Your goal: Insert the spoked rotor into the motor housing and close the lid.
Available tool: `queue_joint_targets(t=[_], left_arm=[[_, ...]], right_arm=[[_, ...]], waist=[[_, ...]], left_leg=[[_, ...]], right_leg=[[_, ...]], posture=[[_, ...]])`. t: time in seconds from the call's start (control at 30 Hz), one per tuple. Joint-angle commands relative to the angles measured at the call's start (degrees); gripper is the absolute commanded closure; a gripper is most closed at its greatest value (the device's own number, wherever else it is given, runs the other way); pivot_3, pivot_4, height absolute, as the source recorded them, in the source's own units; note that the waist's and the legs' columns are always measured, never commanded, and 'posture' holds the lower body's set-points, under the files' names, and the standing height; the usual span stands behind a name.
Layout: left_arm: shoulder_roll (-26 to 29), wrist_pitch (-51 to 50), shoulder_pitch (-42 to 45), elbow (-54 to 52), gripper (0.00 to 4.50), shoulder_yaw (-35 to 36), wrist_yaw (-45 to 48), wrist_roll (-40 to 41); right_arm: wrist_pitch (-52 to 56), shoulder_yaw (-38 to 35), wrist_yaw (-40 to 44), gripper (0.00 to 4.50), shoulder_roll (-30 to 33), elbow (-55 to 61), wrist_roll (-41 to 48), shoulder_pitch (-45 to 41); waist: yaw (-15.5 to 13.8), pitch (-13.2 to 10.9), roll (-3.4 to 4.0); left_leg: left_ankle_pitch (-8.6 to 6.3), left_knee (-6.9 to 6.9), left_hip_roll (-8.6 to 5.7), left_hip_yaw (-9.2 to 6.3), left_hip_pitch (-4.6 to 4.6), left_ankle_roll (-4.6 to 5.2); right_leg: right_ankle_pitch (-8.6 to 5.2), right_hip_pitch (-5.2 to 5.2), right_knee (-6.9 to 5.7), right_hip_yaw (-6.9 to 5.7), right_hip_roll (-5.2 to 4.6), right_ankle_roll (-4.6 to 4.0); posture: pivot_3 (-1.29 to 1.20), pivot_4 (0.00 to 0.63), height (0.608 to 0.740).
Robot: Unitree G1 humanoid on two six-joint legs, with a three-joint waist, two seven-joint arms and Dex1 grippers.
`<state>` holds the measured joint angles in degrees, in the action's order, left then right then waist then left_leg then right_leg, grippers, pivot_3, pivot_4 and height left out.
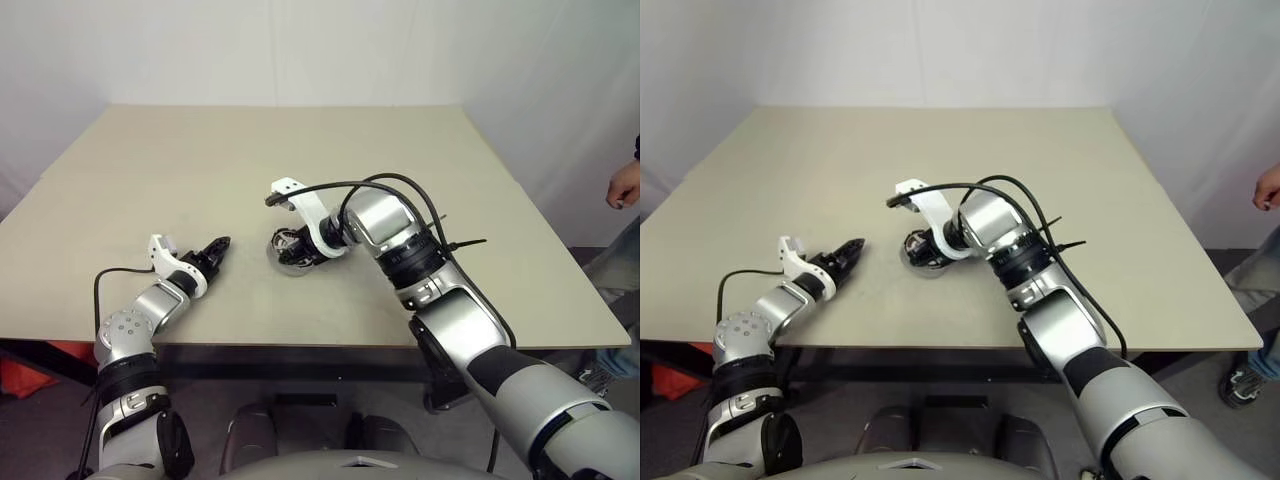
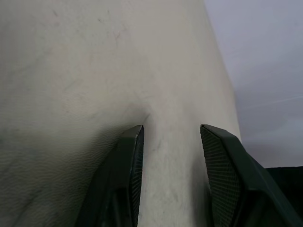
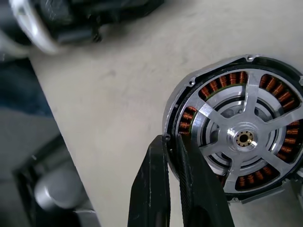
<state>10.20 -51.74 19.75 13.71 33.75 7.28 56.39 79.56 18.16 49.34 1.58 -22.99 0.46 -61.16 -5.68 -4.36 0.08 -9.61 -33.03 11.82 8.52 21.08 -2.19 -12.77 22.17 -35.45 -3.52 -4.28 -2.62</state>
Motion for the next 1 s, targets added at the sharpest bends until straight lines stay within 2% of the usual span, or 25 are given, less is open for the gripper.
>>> queue_joint_targets(t=[0.03,0.23,0.3,0.47,0.67,0.87,0.9,1.0], left_arm=[[0.3,0.3,-1.2,-2.6,2.48,0.8,-0.9,1.0],[0.2,0.3,-3.1,-4.6,2.48,1.0,-2.0,2.1],[-0.1,0.3,-3.9,-5.6,2.48,1.1,-2.5,2.5],[-0.7,0.5,-6.0,-8.1,2.48,1.1,-3.9,3.9],[-1.2,1.0,-7.7,-9.9,2.48,0.9,-5.1,5.2],[-1.3,1.7,-8.1,-10.2,2.48,0.4,-5.8,6.0],[-1.4,1.9,-8.1,-10.1,2.48,0.3,-5.8,6.0],[-1.4,2.2,-7.8,-9.5,2.48,0.0,-5.7,5.9]], right_arm=[[4.3,-4.8,-6.4,4.49,-1.8,-3.6,1.3,-2.2],[5.1,-13.2,-17.5,4.49,-6.6,-8.7,1.8,-4.3],[4.3,-16.5,-22.1,4.49,-8.4,-10.4,1.4,-4.8],[0.2,-23.8,-33.0,4.49,-12.1,-15.5,1.6,-6.1],[-3.1,-25.6,-39.1,4.49,-13.2,-20.5,4.5,-8.0],[-3.8,-26.1,-41.2,4.49,-13.1,-22.0,7.8,-9.2],[-3.3,-25.6,-40.5,3.82,-13.0,-21.8,8.6,-9.4],[-1.8,-24.1,-39.9,2.84,-12.8,-20.9,9.5,-10.3]], waist=[[0.0,0.0,0.00],[0.0,0.0,0.01],[0.0,0.0,0.02],[-0.5,0.0,0.05],[-1.5,0.1,0.13],[-1.6,0.1,0.16],[-1.6,0.1,0.15],[-1.3,0.0,0.16]], left_leg=[[0.00,0.00,-0.02,0.00,0.00,0.00],[0.02,0.02,-0.02,-0.01,-0.04,-0.05],[0.03,0.03,-0.03,0.00,-0.06,-0.07],[0.06,0.04,-0.11,0.01,-0.12,-0.12],[0.08,0.06,-0.14,0.00,-0.39,-0.16],[0.06,0.11,-0.16,-0.10,-0.80,-0.14],[0.06,0.14,-0.16,-0.11,-0.89,-0.14],[0.06,0.35,-0.15,-0.12,-0.97,-0.14]], right_leg=[[-0.01,0.00,0.00,0.03,0.00,0.03],[-0.05,0.01,-0.02,0.09,0.00,0.10],[-0.22,0.00,-0.03,0.10,0.00,0.40],[-0.27,-0.08,-0.06,0.17,-0.03,0.51],[-0.27,-0.32,-0.07,0.32,-0.03,0.63],[-0.33,-0.81,0.06,0.37,-0.03,0.73],[-0.33,-0.89,0.12,0.37,-0.03,0.74],[-0.31,-0.92,0.38,0.37,-0.02,0.78]], posture=[[0.00,0.000,0.740],[0.00,0.000,0.740],[0.00,0.000,0.740],[0.00,0.000,0.740],[0.00,0.000,0.740],[0.00,0.000,0.740],[0.00,0.000,0.740],[0.00,0.000,0.740]])
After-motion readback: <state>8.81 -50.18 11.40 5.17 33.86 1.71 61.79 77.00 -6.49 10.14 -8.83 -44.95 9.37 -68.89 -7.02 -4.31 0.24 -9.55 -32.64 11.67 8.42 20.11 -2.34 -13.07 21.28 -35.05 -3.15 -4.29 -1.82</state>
